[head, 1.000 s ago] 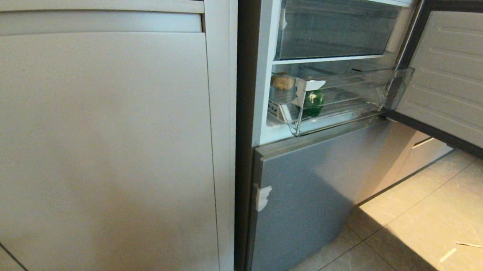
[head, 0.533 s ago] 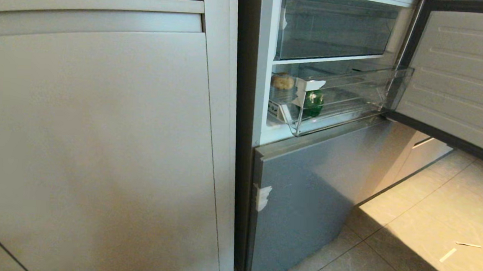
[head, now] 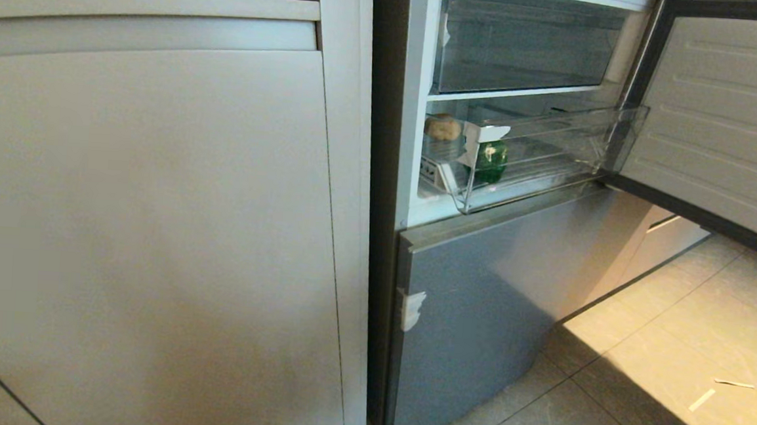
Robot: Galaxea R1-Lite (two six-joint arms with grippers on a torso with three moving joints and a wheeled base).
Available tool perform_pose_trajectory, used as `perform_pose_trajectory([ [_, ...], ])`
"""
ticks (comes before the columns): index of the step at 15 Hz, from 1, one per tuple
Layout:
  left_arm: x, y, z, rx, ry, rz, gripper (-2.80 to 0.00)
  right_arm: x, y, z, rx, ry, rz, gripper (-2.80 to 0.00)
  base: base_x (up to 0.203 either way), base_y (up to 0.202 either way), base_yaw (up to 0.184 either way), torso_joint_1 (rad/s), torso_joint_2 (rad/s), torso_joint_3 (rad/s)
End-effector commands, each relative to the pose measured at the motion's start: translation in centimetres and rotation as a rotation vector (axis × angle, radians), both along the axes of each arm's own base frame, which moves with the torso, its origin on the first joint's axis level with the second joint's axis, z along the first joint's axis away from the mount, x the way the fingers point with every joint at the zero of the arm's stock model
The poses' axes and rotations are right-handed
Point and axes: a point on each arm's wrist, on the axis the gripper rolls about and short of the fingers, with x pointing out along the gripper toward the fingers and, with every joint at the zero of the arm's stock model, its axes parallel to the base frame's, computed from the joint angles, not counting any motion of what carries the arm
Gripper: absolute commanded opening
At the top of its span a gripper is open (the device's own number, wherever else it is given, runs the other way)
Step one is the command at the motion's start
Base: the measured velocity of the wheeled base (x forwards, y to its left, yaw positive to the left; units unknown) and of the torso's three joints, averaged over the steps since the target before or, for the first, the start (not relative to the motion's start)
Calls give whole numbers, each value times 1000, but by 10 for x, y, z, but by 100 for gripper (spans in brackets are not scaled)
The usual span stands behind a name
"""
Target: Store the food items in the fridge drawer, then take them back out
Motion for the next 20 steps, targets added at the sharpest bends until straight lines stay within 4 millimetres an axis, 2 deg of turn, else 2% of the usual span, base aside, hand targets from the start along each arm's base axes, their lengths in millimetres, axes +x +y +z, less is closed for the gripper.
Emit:
perform_pose_trajectory([
  [1, 0, 0, 0, -1, 1, 1, -280, -3, 0, -2, 10, -50, -6, -280, 0, 0, 0, 0, 0, 0],
  [8, 0, 0, 0, -1, 3, 1, -280, -2, 0, -2, 37, -62, -9, -280, 0, 0, 0, 18, -58, -43],
  [20, 0, 0, 0, -1, 0, 1, -280, -2, 0, -2, 40, -62, -11, -280, 0, 0, 0, 166, -475, -309],
])
